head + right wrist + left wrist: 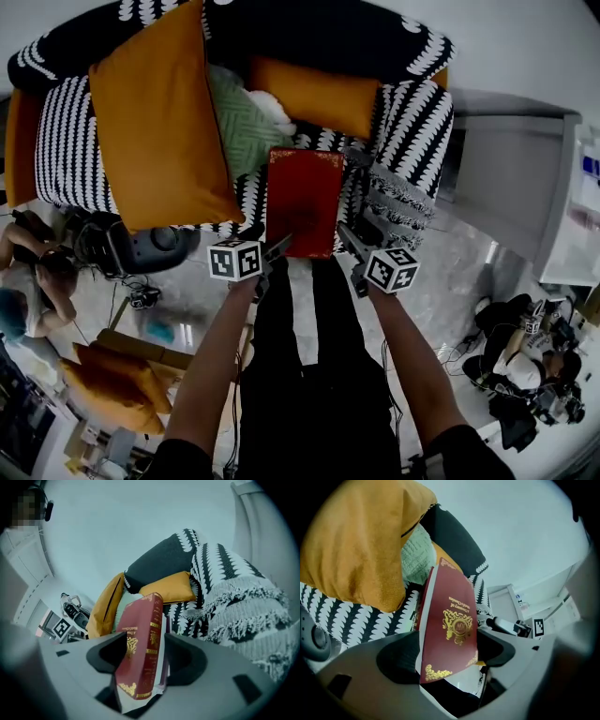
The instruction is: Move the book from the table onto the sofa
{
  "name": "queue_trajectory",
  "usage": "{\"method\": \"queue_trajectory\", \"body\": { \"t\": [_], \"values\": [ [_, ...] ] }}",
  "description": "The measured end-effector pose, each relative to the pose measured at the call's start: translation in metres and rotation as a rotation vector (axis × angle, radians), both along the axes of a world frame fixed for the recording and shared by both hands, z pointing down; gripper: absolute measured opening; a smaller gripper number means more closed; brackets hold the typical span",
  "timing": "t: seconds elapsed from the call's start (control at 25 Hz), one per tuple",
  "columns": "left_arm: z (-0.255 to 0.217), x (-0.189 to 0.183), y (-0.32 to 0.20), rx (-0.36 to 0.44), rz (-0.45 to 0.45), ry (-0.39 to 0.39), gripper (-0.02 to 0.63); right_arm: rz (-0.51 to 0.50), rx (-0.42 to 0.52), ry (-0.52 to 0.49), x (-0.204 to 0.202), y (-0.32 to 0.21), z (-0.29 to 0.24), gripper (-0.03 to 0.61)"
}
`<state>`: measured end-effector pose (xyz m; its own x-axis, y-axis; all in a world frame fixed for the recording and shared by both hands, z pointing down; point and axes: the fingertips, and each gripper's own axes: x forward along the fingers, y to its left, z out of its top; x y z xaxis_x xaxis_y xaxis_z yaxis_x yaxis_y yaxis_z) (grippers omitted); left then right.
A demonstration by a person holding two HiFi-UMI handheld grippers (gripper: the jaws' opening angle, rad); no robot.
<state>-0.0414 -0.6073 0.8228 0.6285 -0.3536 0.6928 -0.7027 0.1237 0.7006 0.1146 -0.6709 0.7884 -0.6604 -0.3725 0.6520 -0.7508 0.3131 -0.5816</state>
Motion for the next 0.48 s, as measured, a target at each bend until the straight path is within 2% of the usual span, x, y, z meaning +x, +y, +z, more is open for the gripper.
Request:
{"method": "queue_trajectory", "body": {
  "t": [0.16, 0.28, 0.32, 0.4, 0.48],
  "values": [
    [-0.021, -0.003, 0.019, -0.014, 0.017, 0.034, 0.385, 0.019, -0.021, 0.009, 0.007, 0.02, -0.018, 0.253],
    [-0.048, -0.009, 0.029, 0.007, 0.048, 0.057, 0.385, 0.018, -0.049, -0.026, 0.004, 0.04, -0.038, 0.25],
    [-0.057, -0.011, 0.03, 0.019, 0.067, 0.059, 0.385, 0.017, -0.055, -0.052, 0.0, 0.046, -0.046, 0.229],
    [-0.075, -0.016, 0.033, 0.041, 0.102, 0.071, 0.385, 0.011, -0.068, -0.114, -0.008, 0.058, -0.064, 0.137],
    [-0.093, -0.015, 0.035, 0.068, 0.123, 0.094, 0.385, -0.008, -0.08, -0.159, -0.014, 0.068, -0.079, 0.073]
  ]
}}
